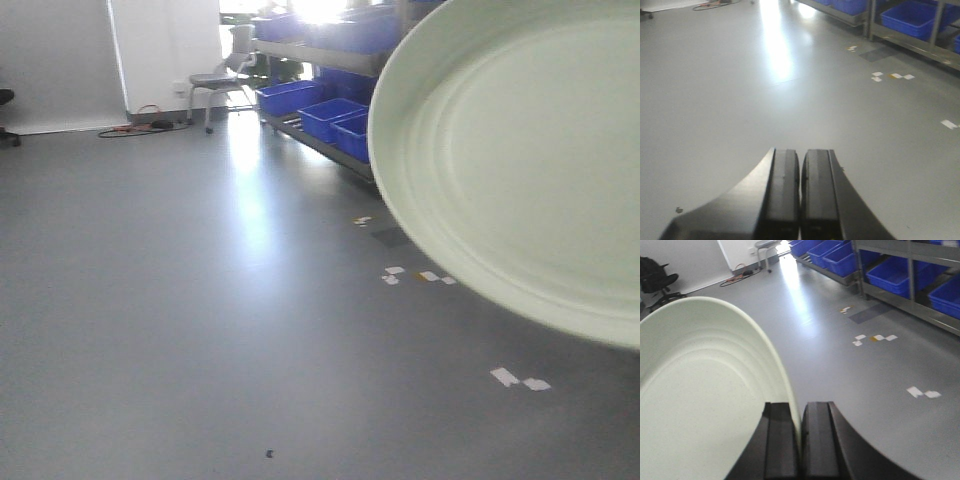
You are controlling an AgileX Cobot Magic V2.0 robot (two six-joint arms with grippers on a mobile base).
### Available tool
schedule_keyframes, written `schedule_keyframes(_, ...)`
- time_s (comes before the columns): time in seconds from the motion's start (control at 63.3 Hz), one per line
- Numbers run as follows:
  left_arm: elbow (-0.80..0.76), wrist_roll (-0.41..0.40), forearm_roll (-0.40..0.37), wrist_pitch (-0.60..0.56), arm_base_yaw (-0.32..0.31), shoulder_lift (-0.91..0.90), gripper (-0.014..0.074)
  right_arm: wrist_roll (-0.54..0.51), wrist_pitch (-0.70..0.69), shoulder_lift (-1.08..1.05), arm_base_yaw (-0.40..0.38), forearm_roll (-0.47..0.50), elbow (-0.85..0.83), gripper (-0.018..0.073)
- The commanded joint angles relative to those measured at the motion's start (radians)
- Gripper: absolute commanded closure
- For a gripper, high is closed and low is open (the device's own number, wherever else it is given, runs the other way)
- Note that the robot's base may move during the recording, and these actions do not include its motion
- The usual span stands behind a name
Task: Place green plate on second shelf with right arm
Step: 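Turn the base across the room carrying the plate in the right gripper, then drive toward the shelving rack with blue bins, plate held in right gripper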
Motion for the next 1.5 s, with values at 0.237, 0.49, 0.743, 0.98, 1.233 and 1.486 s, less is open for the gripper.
schedule_keyframes(0.237, 0.042, -0.005, 0.001, -0.061, -0.003, -0.022, 0.0472, -0.001, -0.115, 0.002, -0.005, 0.000, -0.033, 0.0505)
schedule_keyframes(0.49, 0.042, -0.005, 0.001, -0.061, -0.003, -0.022, 0.0472, -0.001, -0.115, 0.002, -0.005, 0.000, -0.033, 0.0505)
schedule_keyframes(0.743, 0.042, -0.005, 0.001, -0.061, -0.003, -0.022, 0.0472, -0.001, -0.115, 0.002, -0.005, 0.000, -0.033, 0.0505)
schedule_keyframes(0.98, 0.042, -0.005, 0.001, -0.061, -0.003, -0.022, 0.0472, -0.001, -0.115, 0.002, -0.005, 0.000, -0.033, 0.0505)
schedule_keyframes(1.233, 0.042, -0.005, 0.001, -0.061, -0.003, -0.022, 0.0472, -0.001, -0.115, 0.002, -0.005, 0.000, -0.033, 0.0505)
schedule_keyframes(1.486, 0.042, -0.005, 0.001, -0.061, -0.003, -0.022, 0.0472, -0.001, -0.115, 0.002, -0.005, 0.000, -0.033, 0.0505)
